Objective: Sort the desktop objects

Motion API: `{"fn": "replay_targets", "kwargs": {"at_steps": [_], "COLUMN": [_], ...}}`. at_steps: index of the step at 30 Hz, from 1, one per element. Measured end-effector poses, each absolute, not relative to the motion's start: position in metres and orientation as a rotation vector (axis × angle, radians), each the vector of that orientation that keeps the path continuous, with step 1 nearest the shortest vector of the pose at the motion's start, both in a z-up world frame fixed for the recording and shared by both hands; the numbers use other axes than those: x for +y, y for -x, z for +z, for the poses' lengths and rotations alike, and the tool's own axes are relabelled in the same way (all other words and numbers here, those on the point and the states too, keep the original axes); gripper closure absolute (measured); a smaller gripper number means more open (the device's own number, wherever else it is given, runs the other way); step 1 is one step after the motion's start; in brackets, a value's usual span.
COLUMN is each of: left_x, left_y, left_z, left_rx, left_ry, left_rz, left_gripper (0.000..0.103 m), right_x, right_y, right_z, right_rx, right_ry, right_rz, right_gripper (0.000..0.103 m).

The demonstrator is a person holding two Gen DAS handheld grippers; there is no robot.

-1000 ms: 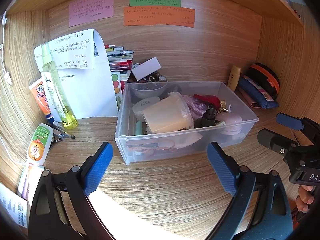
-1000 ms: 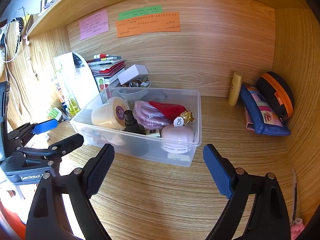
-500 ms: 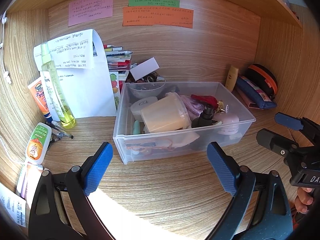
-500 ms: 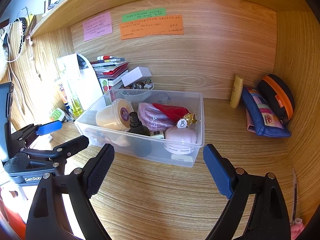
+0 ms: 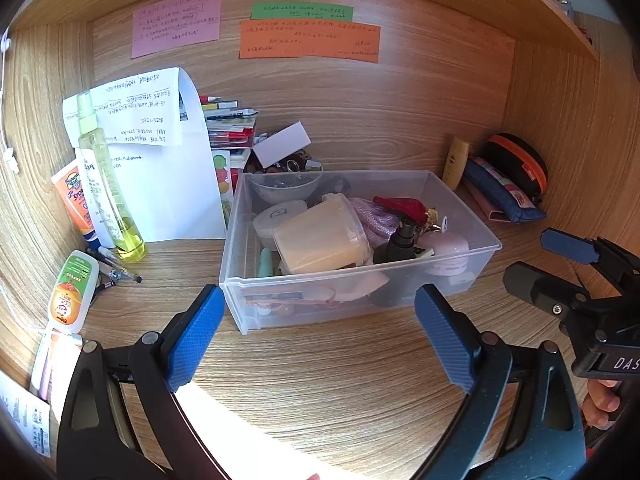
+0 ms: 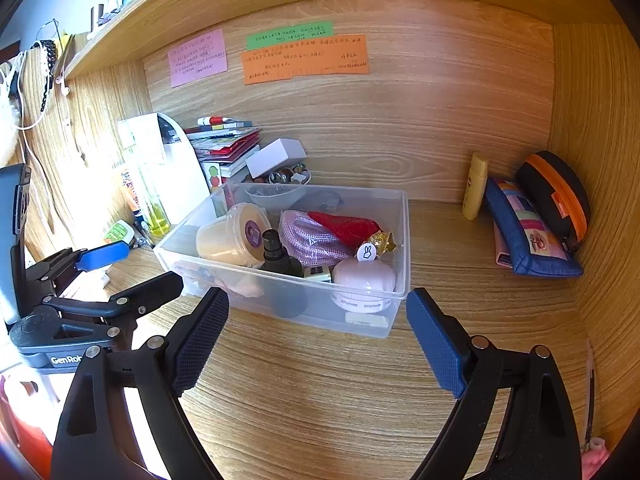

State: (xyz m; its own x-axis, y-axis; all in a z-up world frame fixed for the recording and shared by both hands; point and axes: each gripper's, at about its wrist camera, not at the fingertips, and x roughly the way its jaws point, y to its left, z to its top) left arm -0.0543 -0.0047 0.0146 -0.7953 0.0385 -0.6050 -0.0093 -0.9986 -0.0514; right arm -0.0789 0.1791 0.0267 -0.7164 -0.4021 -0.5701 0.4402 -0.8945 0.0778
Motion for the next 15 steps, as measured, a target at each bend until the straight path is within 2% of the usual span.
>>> {"fn": "replay_targets", "kwargs": {"at_steps": [4, 15], "left_x": [-0.0054, 0.0], "left_y": [0.0562, 0.0513], "left_z": [0.0134, 0.0184], "left_rx": [-0.109, -0.032], "left_ry": [1.008, 0.937], "left_rz": [2.901, 2.985], "left_gripper": [0.006, 0.006], "right_x": [0.178, 0.1771], "right_y": [0.0788, 0.0787], "right_z": [0.0255, 0.0244], "right_rx": [0.085, 0.079], "right_ry": [-0.832, -0.841], "right_rz": [-2.544, -2.541], "right_gripper": [0.014, 0.014]}}
